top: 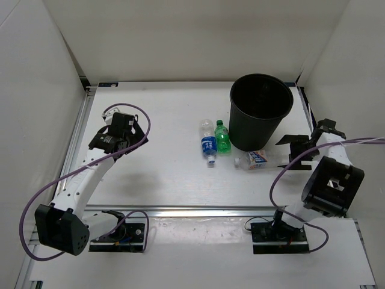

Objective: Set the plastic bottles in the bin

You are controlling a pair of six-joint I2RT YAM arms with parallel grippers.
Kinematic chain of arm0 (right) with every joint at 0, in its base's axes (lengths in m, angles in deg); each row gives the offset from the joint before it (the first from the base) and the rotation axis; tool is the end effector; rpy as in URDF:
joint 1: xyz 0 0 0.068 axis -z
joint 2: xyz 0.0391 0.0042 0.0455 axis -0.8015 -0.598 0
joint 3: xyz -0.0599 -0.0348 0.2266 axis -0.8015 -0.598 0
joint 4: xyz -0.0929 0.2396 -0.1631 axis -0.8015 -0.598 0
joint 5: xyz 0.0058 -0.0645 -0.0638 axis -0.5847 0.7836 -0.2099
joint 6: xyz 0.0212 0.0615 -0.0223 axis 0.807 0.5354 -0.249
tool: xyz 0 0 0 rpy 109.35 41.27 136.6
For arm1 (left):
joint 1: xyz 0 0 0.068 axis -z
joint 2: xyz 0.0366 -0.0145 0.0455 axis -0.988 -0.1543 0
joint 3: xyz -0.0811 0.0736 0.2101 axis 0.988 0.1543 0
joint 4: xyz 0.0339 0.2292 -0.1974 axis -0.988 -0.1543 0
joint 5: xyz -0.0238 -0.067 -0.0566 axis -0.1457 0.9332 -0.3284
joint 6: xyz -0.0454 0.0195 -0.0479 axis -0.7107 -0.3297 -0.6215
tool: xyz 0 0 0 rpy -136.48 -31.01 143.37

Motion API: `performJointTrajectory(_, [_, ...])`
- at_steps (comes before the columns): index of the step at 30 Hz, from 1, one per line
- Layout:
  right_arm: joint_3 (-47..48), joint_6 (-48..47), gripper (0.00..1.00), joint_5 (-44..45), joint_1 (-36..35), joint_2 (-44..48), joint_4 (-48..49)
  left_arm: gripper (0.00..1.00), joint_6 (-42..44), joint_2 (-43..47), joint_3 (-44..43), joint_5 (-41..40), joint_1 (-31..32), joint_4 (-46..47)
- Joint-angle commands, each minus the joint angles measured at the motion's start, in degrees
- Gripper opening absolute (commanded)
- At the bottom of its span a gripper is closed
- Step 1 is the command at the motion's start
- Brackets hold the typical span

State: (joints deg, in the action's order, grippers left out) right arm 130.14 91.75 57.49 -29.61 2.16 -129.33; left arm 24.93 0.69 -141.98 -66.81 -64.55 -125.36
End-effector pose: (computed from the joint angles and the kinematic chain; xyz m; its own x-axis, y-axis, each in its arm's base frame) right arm 0.3035 -0.1145 0.1438 -0.1525 0.9792 0.1335 0.9245 0.0936 0.3696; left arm 0.2956 -0.0699 0.2433 -0.6445 -0.4590 -0.6115 -0.4330 0.8783 -0.2027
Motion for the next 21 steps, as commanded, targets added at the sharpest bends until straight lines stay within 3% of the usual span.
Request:
performJointTrajectory(1, [-0.5, 1.4, 1.0, -1.2, -0.2, -2.5, 2.2, 1.0, 0.5, 0.4, 0.5, -0.2, -0.7, 0.6])
performJointTrajectory(16, [10.7, -1.5, 1.0, 3.5, -6.5, -20.6, -1.2, 1.0, 1.6, -1.8, -0.7, -0.8, -1.2, -0.5])
performJointTrajectory(19, [7.6, -1.5, 0.97, 4.7, -6.5, -20.6, -1.8, 1.0, 1.6, -1.8, -0.7, -0.8, -1.2, -0.5])
performJointTrajectory(21, [6.0, -2.1, 0.89, 5.4, -6.5, -20.6, -1.8, 1.0, 1.6, -1.8, -0.7, -1.3, -1.2, -0.5])
